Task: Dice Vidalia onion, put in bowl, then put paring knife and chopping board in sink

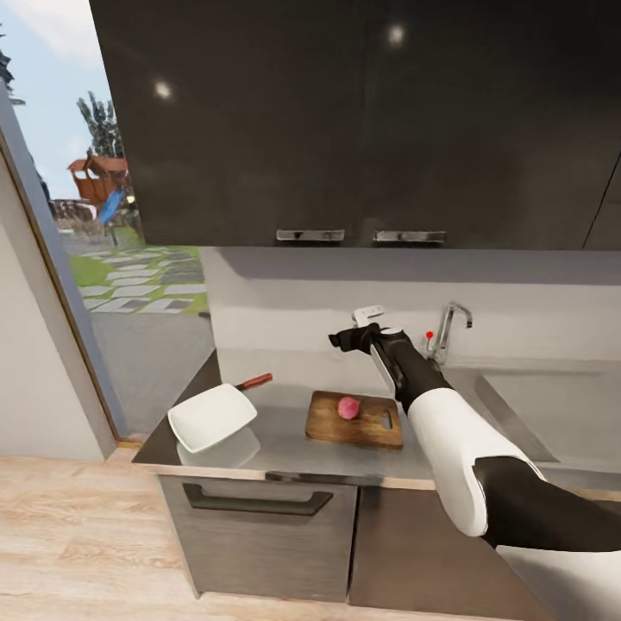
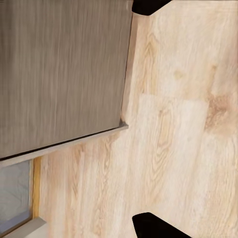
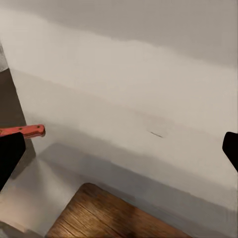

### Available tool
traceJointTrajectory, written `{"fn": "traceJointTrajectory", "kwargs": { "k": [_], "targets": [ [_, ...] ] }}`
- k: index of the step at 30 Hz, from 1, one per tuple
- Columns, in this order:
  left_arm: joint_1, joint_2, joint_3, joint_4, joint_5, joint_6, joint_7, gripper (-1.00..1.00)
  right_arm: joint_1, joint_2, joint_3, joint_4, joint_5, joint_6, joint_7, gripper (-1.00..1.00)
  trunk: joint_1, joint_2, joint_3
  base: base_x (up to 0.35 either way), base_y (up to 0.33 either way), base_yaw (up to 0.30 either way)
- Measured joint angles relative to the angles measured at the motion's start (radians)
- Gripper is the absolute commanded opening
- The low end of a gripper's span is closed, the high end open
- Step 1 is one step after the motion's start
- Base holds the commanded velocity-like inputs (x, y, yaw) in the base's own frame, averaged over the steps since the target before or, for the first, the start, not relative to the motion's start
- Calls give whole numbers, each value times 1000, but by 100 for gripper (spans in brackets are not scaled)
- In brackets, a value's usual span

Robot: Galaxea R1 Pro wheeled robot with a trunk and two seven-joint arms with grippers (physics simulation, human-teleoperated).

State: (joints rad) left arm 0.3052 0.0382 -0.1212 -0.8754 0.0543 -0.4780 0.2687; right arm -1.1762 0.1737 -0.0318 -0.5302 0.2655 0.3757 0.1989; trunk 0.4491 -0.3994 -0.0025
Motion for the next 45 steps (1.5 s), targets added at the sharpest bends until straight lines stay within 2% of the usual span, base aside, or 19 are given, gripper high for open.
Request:
{"fn": "traceJointTrajectory", "kwargs": {
  "k": [10, 15, 17, 21, 22, 26, 28, 33, 34, 42, 45],
  "targets": [
    [0, 0, 0, 0, 0, 0, 0, 100, 0, 0, 2, 21, 2, 1, 27, 100, 0, 0, 0, 286, 211, 0],
    [0, 0, 0, 0, 0, 0, 0, 100, 0, 1, 49, 67, 2, 0, 44, 100, 0, 0, 0, 281, 216, 0],
    [0, 0, 0, 0, 0, 0, 0, 100, 0, 1, 67, 76, 2, 1, 92, 100, 0, 0, 0, 281, 216, 0],
    [0, 0, 0, 0, 0, 0, 0, 100, 0, 1, 75, 87, 4, 1, 175, 100, 0, 0, 0, 281, 216, 0],
    [0, 0, 0, 0, 0, 1, 0, 100, 0, 0, 77, 97, 4, 1, 219, 100, 0, 0, 0, 279, 216, 0],
    [0, 0, 0, 0, 0, 0, 0, 100, 0, 1, 82, 125, 6, 1, 283, 100, 0, 0, 0, 218, 180, 0],
    [0, 0, 0, -1, 0, 0, 0, 100, 0, 1, 90, 134, 27, -1, 338, 100, 0, 0, 0, 106, 94, 0],
    [0, 0, 0, -1, 0, 0, 0, 100, 1, -5, 94, 138, 78, -3, 404, 100, 0, 0, 0, 35, 31, 0],
    [0, 0, 0, -1, 0, 0, 0, 100, 0, -20, 95, 138, 97, -4, 451, 100, 1, 0, 0, 4, 4, 0],
    [0, 0, 0, -1, 0, 0, 0, 100, 0, -40, 97, 138, 108, -7, 531, 100, 1, 0, 0, 1, 1, 0],
    [0, 0, 0, 0, 0, 0, 0, 100, 0, -44, 98, 138, 128, -19, 556, 100, 1, 0, 0, 0, 0, 0]
  ]
}}
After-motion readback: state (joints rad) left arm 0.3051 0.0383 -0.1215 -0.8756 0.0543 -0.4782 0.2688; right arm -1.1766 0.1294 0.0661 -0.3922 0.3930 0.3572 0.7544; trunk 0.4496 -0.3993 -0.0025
